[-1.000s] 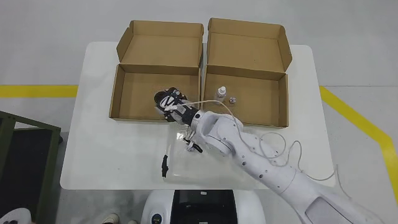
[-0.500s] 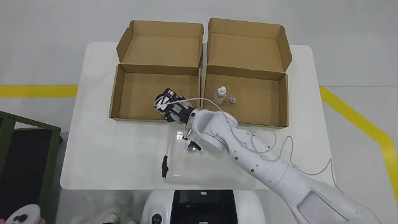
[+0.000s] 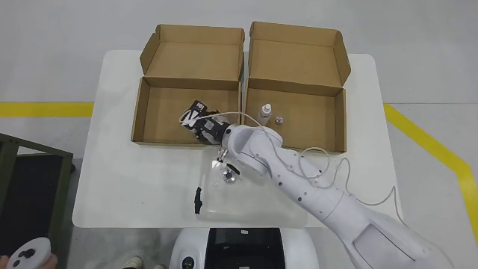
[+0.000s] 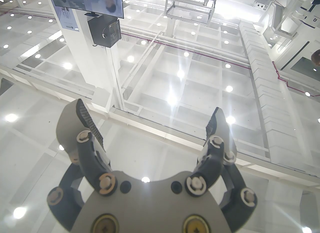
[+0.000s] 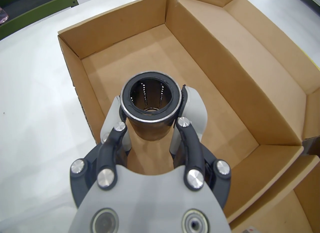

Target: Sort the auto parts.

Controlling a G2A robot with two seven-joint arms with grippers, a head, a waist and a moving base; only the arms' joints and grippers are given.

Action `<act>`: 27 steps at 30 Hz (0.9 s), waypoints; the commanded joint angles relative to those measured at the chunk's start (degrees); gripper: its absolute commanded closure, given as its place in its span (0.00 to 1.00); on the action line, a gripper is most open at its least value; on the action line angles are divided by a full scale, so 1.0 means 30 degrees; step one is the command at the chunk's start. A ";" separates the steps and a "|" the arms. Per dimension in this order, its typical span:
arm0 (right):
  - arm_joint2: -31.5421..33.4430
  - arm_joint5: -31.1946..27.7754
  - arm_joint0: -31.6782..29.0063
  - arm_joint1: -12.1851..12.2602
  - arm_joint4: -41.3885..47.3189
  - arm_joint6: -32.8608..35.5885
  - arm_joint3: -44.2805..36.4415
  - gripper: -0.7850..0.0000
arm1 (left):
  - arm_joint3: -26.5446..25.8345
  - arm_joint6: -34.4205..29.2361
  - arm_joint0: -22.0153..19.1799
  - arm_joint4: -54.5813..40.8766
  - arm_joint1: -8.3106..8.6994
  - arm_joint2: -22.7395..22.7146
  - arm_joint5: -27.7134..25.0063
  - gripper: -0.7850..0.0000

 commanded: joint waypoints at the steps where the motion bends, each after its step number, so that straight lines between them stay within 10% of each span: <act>1: 0.0057 -0.0041 0.0054 -0.0087 -0.0064 0.0051 0.0283 1.00 | 0.0000 0.0000 0.0000 0.0000 0.0000 0.0000 0.0000 0.00; 8: 0.0263 -0.0242 0.0139 -0.0356 -0.0233 0.0184 0.0821 1.00 | 0.0000 0.0000 0.0000 0.0000 0.0000 0.0000 0.0000 0.00; 20: 0.0637 -0.0771 0.0020 -0.0685 -0.0467 0.0451 0.1843 0.69 | 0.0000 0.0000 0.0000 0.0000 0.0000 0.0000 0.0000 0.00; 22: 0.0734 -0.0836 -0.0034 -0.0715 -0.0513 0.0494 0.1855 0.54 | 0.0000 0.0000 0.0000 0.0000 0.0000 0.0000 0.0000 0.00; 25: 0.0916 -0.0978 -0.0174 -0.0729 -0.0585 0.0449 0.1872 0.06 | 0.0000 0.0000 0.0000 0.0000 0.0000 0.0000 0.0000 0.00; 27: 0.1083 -0.1141 -0.0296 -0.0722 -0.0551 0.0389 0.1759 0.00 | 0.0000 0.0000 0.0000 0.0000 0.0000 0.0000 0.0000 0.00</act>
